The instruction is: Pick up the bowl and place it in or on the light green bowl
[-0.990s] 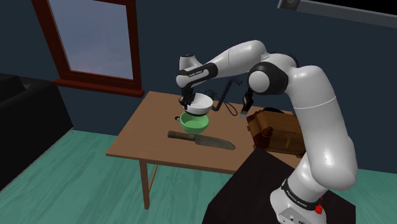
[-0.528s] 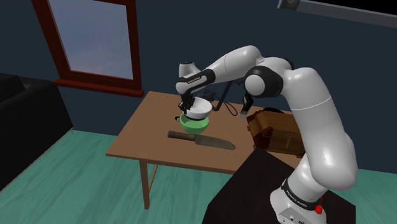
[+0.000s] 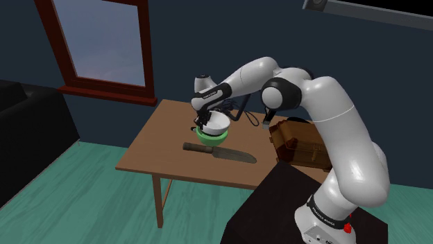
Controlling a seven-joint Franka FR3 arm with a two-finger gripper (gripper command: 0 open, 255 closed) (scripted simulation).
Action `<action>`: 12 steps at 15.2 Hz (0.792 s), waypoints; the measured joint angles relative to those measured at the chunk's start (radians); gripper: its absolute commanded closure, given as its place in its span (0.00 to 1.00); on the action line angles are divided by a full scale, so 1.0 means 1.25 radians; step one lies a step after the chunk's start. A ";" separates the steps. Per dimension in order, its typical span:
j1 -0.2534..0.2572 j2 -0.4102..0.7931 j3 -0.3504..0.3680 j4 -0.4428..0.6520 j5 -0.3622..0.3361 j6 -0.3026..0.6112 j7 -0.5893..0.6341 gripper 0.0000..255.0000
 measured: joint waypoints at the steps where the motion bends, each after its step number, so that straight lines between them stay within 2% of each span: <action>1: 0.000 0.003 0.000 0.001 0.000 0.002 0.000 1.00; 6: 0.000 0.005 0.000 0.002 0.000 0.004 0.001 1.00; 7: 0.000 0.005 0.000 0.002 0.000 0.004 0.001 0.00; 12: 0.000 0.004 0.000 0.002 0.000 0.004 0.001 0.00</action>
